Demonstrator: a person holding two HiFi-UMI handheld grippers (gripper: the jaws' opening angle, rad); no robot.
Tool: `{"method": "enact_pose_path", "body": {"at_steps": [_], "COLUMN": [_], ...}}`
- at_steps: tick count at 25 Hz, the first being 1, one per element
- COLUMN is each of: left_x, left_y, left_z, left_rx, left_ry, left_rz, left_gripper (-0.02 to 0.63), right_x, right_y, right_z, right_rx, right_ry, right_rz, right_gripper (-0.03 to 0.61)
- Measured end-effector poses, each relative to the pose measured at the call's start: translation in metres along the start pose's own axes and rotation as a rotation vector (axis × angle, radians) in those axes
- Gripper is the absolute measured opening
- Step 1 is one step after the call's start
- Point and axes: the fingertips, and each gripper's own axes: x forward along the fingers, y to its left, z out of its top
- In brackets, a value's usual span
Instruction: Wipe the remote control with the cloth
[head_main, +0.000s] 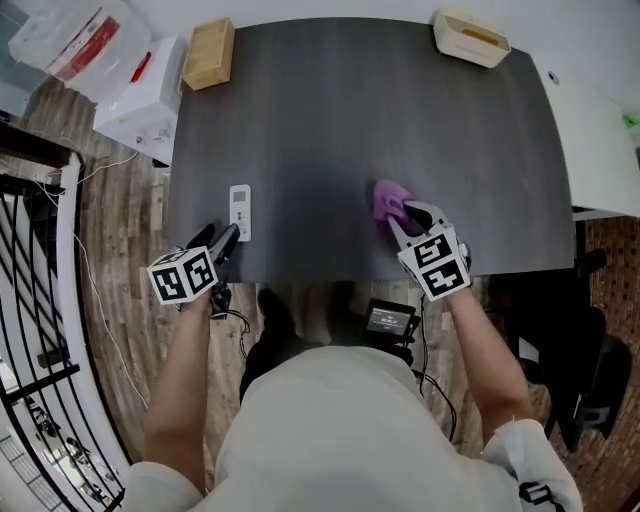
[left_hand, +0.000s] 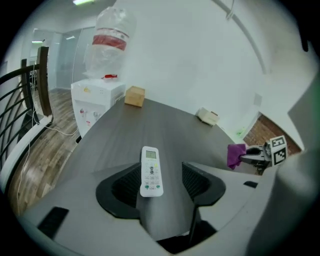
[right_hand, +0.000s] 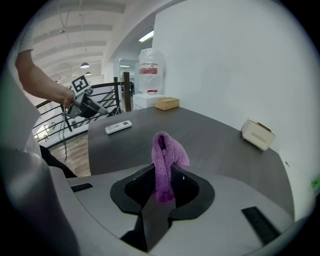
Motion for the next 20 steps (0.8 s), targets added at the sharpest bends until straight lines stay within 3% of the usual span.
{"method": "enact_pose_path", "body": {"at_steps": [8, 11, 16, 20], "left_x": [-0.079, -0.114, -0.176, -0.233], "left_y": [-0.046, -0.053, -0.054, -0.051], "left_z": [0.008, 0.001, -0.030, -0.050], "left_rx": [-0.007, -0.037, -0.086, -0.045], "left_ry": [-0.250, -0.318, -0.360, -0.438], "left_rz": [-0.233, -0.345, -0.561, -0.694], "left_gripper": [0.232, 0.160, 0.028, 0.014], "right_x": [-0.054, -0.084, -0.131, -0.155], "right_y": [-0.015, -0.003, 0.061, 0.140], "right_z": [-0.016, -0.026, -0.032, -0.027], "right_rx": [-0.009, 0.008, 0.105, 0.164], "right_ry": [0.006, 0.013, -0.025, -0.077], "right_rz": [-0.163, -0.229, -0.300, -0.292], "right_gripper": [0.091, 0.091, 0.091, 0.091]}}
